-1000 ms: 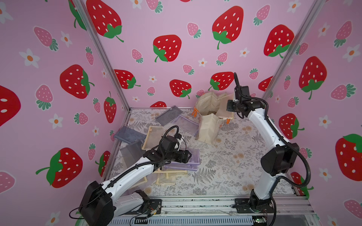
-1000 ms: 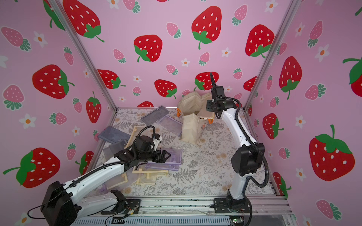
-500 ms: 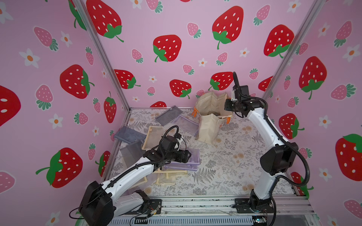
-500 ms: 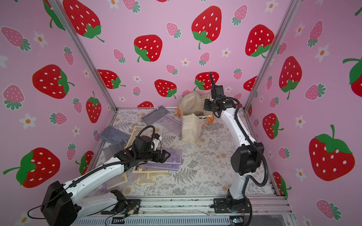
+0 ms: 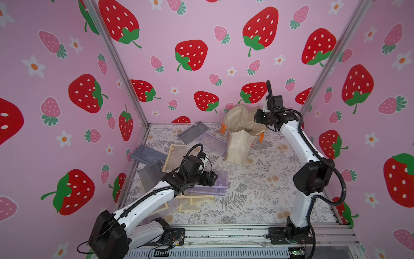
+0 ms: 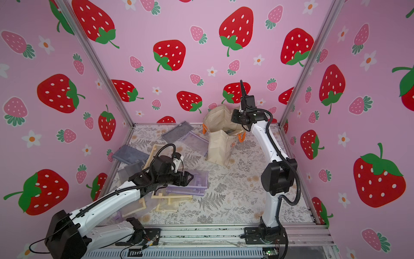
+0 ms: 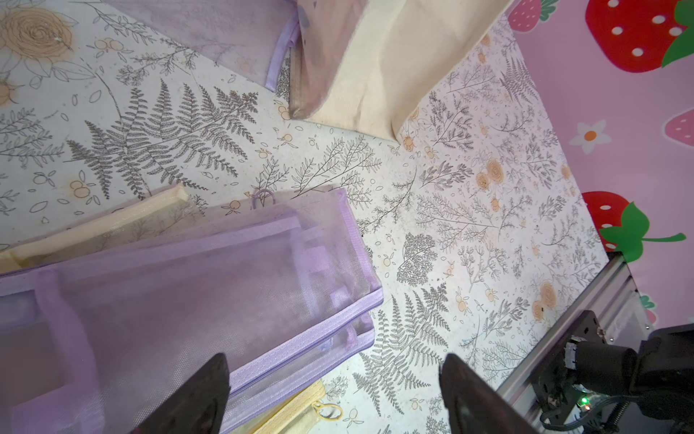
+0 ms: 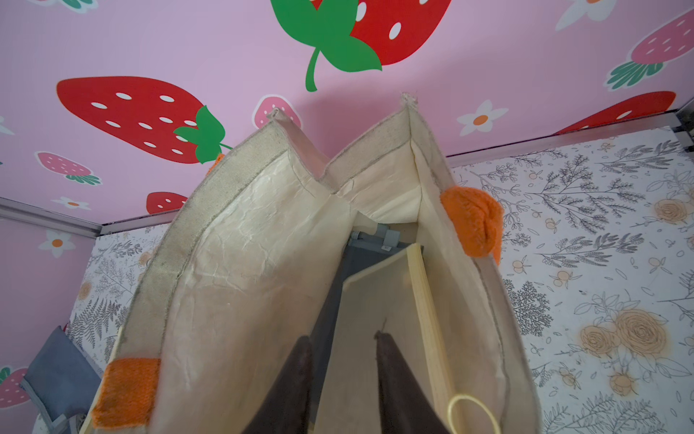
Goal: Put the pencil pouch into the canvas bag
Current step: Place the pencil pouch in the canvas bag.
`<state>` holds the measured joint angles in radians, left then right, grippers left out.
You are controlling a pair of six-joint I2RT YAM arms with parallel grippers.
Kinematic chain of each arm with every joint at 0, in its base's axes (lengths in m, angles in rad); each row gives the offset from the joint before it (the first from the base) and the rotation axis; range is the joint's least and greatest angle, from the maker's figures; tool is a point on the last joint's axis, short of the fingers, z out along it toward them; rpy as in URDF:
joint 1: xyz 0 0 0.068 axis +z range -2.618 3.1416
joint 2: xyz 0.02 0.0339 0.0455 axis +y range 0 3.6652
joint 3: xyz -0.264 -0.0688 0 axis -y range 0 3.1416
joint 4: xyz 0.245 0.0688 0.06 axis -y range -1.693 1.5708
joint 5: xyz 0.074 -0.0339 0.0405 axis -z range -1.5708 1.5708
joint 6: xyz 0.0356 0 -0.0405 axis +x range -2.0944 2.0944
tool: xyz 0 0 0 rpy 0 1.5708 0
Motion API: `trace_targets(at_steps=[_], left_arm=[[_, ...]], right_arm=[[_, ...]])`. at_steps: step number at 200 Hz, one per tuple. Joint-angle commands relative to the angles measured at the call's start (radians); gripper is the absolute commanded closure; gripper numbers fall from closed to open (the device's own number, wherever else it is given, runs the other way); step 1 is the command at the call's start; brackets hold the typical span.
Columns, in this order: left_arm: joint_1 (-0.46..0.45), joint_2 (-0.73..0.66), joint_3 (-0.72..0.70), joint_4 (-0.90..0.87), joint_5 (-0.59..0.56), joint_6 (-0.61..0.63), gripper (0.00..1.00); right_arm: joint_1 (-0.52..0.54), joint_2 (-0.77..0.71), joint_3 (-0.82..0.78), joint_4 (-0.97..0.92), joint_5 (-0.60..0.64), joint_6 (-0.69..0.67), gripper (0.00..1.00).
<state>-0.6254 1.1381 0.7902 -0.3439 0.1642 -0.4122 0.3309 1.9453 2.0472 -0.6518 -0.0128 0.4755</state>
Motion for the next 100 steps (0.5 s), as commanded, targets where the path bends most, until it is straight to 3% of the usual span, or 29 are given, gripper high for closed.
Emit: trace_targets(at_steps=[1, 23, 33, 56, 84, 100], left_arm=[[0.014, -0.021, 0.055, -0.066, -0.021, 0.017, 0.10], [0.037, -0.006, 0.082, -0.122, -0.020, 0.012, 0.10], [0.056, 0.008, 0.096, -0.151, -0.013, 0.006, 0.10], [0.111, 0.038, 0.114, -0.208, 0.008, -0.005, 0.10], [0.218, 0.068, 0.136, -0.309, 0.002, -0.004, 0.10], [0.272, 0.048, 0.118, -0.346, -0.001, -0.012, 0.10]], right_arm=[[0.001, -0.063, 0.016, -0.053, 0.017, -0.091, 0.61], [-0.001, -0.137, -0.029, -0.112, 0.039, -0.194, 0.49], [-0.003, -0.159, -0.039, -0.167, 0.035, -0.232, 0.49], [0.019, -0.266, -0.161, -0.187, 0.007, -0.288, 0.34], [0.119, -0.409, -0.296, -0.234, 0.010, -0.339, 0.23], [0.243, -0.469, -0.364, -0.251, 0.024, -0.345, 0.19]])
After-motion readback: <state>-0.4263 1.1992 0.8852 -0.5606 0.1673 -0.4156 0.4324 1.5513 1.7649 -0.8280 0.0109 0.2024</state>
